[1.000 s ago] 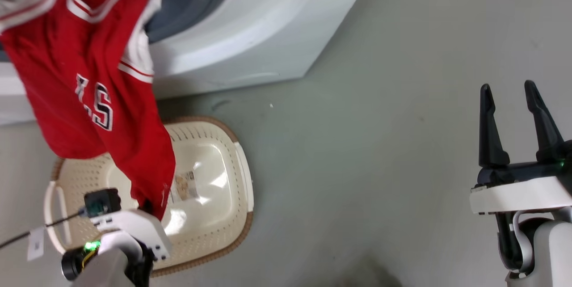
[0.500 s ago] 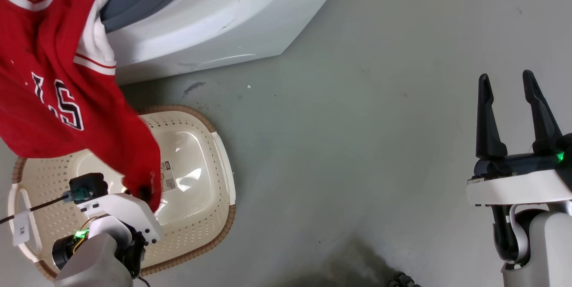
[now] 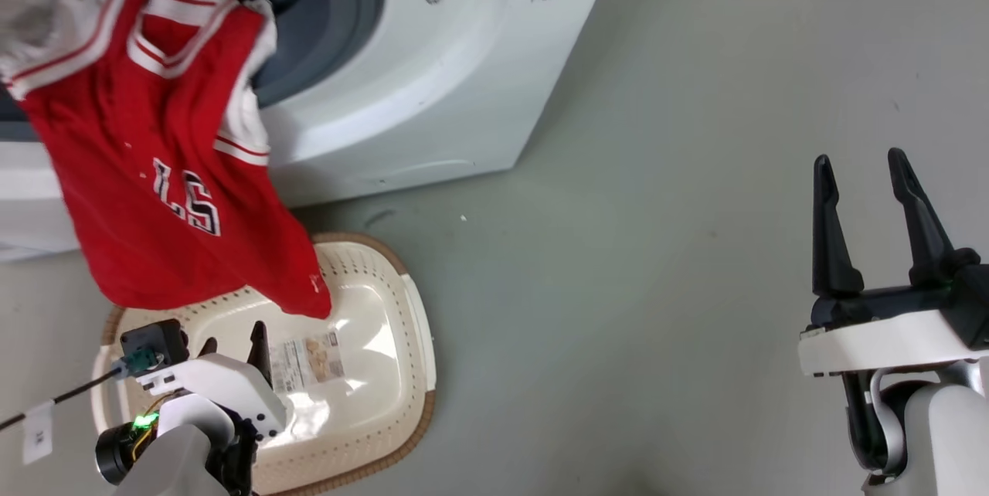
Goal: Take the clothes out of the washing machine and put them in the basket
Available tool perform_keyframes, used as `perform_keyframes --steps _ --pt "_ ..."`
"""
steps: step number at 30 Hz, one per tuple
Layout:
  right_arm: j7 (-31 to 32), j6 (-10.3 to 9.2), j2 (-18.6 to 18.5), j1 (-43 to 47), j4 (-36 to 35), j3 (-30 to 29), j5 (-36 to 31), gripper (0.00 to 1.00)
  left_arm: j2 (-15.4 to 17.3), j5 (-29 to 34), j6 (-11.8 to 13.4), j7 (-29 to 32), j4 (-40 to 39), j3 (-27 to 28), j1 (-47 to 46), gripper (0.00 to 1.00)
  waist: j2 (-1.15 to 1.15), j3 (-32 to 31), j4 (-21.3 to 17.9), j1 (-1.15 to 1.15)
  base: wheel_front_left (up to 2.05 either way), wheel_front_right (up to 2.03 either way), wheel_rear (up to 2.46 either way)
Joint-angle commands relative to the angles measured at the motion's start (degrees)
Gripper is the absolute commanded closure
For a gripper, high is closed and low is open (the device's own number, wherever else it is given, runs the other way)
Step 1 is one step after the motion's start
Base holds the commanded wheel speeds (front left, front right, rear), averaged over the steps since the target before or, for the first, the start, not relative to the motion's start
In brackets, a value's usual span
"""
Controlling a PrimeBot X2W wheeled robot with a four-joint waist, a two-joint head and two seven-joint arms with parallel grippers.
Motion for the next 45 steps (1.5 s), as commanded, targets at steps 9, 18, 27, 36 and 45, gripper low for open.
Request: perform_keyframes --steps 9,18,27,36,45 --pt "2.3 -0.02 0.0 3.9 -1.7 -0.5 -1.1 0.0 -1.4 10.5 2.5 -0.3 -16.6 9.5 10.0 0.0 0.0 -8.5 3.4 0.0 0.0 0.0 0.0" --pt "3.0 -0.02 0.0 5.1 -2.7 -0.3 -0.2 0.0 -2.0 19.1 1.0 -0.3 -25.0 14.9 10.2 0.0 0.0 -9.5 3.3 0.0 0.0 0.0 0.0" --pt "2.5 -0.02 0.0 4.6 -2.2 0.6 0.9 0.0 1.3 22.6 -2.1 0.2 -18.5 14.4 1.3 0.0 0.0 -8.2 1.0 0.0 0.0 0.0 0.0" --pt "0.9 -0.02 0.0 2.9 -0.7 1.7 2.6 0.0 5.9 22.6 -3.7 6.3 -9.5 12.3 -11.0 0.0 0.0 -3.9 -2.0 0.0 0.0 0.0 0.0" --pt "-0.9 -0.03 0.0 1.4 1.6 3.1 4.3 0.0 9.8 21.9 -4.2 13.3 -3.6 10.2 -20.6 0.0 0.0 -0.4 -4.7 0.0 0.0 0.0 0.0"
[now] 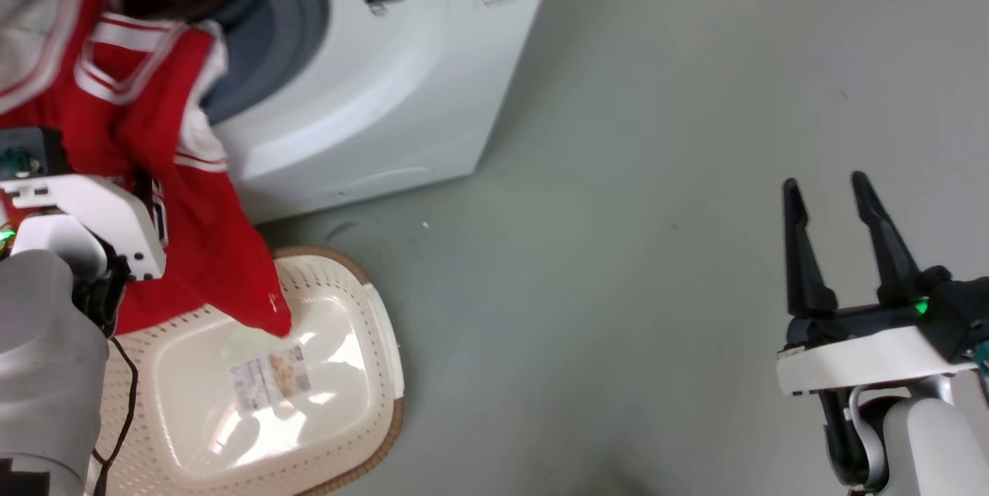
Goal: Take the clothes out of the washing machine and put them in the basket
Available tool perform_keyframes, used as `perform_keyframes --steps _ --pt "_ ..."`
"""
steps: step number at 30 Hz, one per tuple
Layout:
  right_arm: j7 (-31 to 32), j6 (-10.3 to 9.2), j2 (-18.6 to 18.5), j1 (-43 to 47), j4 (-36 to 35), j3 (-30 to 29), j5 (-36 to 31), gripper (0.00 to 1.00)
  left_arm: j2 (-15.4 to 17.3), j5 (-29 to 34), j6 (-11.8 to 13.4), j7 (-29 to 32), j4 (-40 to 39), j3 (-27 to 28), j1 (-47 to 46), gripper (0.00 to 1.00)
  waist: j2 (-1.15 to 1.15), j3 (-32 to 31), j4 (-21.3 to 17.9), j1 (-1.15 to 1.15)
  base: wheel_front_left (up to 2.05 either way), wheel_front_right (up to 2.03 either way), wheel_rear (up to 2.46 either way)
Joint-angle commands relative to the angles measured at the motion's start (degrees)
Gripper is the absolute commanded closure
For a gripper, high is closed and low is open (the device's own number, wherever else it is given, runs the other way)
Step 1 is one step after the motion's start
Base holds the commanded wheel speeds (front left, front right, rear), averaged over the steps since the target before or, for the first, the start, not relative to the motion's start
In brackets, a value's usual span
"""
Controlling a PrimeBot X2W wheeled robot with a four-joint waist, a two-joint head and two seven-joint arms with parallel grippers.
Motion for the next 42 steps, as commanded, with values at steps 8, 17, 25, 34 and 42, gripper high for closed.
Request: perform_keyframes --steps 8,17,25,34,42 --pt "-1.3 -0.04 0.0 -1.1 1.7 -0.2 0.5 0.0 1.9 -0.6 0.1 -0.6 0.9 -1.7 -7.0 0.56 0.0 1.0 -1.3 0.04 0.0 0.0 0.0" --pt "-1.5 -0.04 0.0 -1.1 2.5 -0.9 -0.5 0.0 0.3 -2.4 0.1 -5.1 1.9 -2.7 -4.6 1.0 0.0 -0.9 0.3 0.04 0.0 0.0 0.0" --pt "-0.6 -0.04 0.0 -0.5 2.1 -2.1 -1.3 0.0 -0.8 -3.1 0.7 -11.5 0.7 -2.8 -2.0 1.0 0.0 -3.2 2.2 0.04 0.0 0.0 0.0" --pt "1.1 -0.03 0.0 1.8 1.2 -3.1 -2.4 0.0 -3.2 -3.4 2.9 -14.0 -5.4 -1.5 5.7 1.0 0.0 -8.9 4.1 0.04 0.0 0.0 0.0" --pt "2.8 -0.04 0.0 4.3 -0.5 -4.0 -3.6 0.0 -5.5 -1.1 6.8 -14.1 -23.8 1.6 17.8 1.0 0.0 -13.7 6.2 0.04 0.0 0.0 0.0"
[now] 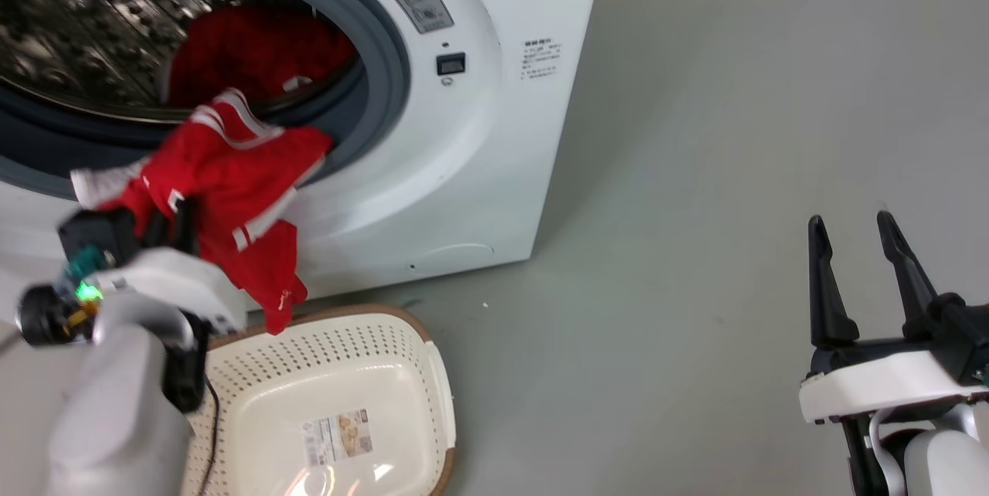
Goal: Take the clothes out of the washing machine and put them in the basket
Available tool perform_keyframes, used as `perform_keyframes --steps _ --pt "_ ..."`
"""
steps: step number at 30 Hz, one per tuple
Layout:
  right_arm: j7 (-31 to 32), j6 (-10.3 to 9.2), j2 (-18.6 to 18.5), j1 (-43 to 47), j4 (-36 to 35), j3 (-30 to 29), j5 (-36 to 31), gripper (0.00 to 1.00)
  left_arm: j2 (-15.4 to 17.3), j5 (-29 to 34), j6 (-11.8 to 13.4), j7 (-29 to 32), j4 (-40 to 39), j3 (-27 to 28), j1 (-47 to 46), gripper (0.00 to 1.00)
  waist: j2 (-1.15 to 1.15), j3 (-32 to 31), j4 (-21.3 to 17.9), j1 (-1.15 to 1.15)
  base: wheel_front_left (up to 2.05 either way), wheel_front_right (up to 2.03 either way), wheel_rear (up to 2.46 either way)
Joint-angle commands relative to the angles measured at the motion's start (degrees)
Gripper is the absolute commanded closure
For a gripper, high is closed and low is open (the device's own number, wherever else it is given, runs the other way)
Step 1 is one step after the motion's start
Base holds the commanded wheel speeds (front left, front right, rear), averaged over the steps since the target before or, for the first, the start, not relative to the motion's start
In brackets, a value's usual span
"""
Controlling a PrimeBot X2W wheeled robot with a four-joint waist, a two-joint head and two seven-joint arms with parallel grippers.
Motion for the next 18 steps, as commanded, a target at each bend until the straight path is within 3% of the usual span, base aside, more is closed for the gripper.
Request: perform_keyframes --steps 1,9,18 --pt "0.5 -0.04 0.0 1.1 -0.6 -0.2 -0.5 0.0 -0.9 0.6 0.8 -0.4 -3.3 0.3 3.0 1.0 0.0 -1.9 1.2 0.01 0.0 0.0 0.0" --pt "2.6 -0.03 0.0 3.3 -2.9 -0.4 -1.6 0.0 -4.3 0.6 3.4 0.0 -15.1 -0.3 17.8 1.0 0.0 -4.7 3.2 0.01 0.0 0.0 0.0" --pt "4.0 -0.04 0.0 3.0 -5.6 0.3 -1.6 0.0 -7.2 -2.4 3.4 2.9 -14.1 -1.2 25.4 1.0 0.0 -2.2 4.0 0.01 0.0 0.0 0.0"
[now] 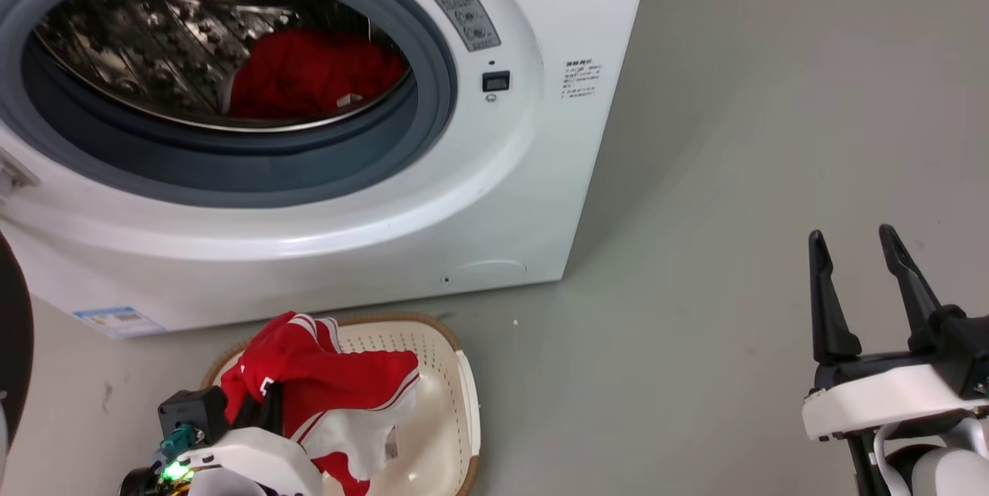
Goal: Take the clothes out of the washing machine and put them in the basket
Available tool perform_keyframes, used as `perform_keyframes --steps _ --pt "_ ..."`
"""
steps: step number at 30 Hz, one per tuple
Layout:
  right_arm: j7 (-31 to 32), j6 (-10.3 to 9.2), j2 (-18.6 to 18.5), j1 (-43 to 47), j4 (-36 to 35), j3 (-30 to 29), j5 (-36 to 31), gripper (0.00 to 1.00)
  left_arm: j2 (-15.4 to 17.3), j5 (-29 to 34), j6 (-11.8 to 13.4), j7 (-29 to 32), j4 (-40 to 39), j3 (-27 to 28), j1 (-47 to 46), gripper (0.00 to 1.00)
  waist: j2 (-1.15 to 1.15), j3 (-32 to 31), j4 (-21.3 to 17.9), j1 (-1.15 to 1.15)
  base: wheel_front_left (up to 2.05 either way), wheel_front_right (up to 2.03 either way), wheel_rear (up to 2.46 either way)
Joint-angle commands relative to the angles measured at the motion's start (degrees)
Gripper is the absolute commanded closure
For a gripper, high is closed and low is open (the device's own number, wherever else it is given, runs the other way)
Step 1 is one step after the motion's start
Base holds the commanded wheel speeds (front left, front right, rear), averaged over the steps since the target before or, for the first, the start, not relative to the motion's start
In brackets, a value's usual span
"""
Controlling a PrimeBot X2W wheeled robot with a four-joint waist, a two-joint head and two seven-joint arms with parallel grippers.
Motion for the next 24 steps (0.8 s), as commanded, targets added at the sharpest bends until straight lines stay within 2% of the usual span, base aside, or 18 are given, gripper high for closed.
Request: perform_keyframes --steps 1,4,11,24 --pt "0.1 -0.03 0.1 -1.0 -0.7 0.4 0.3 0.0 -0.4 -0.4 -0.5 0.0 1.0 -0.1 -0.6 1.0 0.0 2.1 -0.2 0.02 0.0 0.0 0.0" --pt "0.0 -0.03 0.0 -1.8 -1.3 0.6 0.4 0.0 -0.5 -0.4 -0.5 0.1 2.2 -0.2 -2.2 1.0 0.0 4.2 -0.5 0.02 0.0 0.0 0.0" --pt "-1.3 -0.03 0.1 -4.8 -1.4 1.7 1.5 0.0 1.3 -0.2 -2.2 -0.6 9.0 -0.1 -9.6 1.0 0.0 12.6 -3.0 0.02 0.0 0.0 0.0" --pt "-4.9 -0.03 0.1 -9.5 1.3 2.6 3.4 0.0 0.8 -0.4 -5.7 -2.6 28.6 -0.7 -18.7 1.0 0.0 22.0 -7.2 0.02 0.0 0.0 0.0"
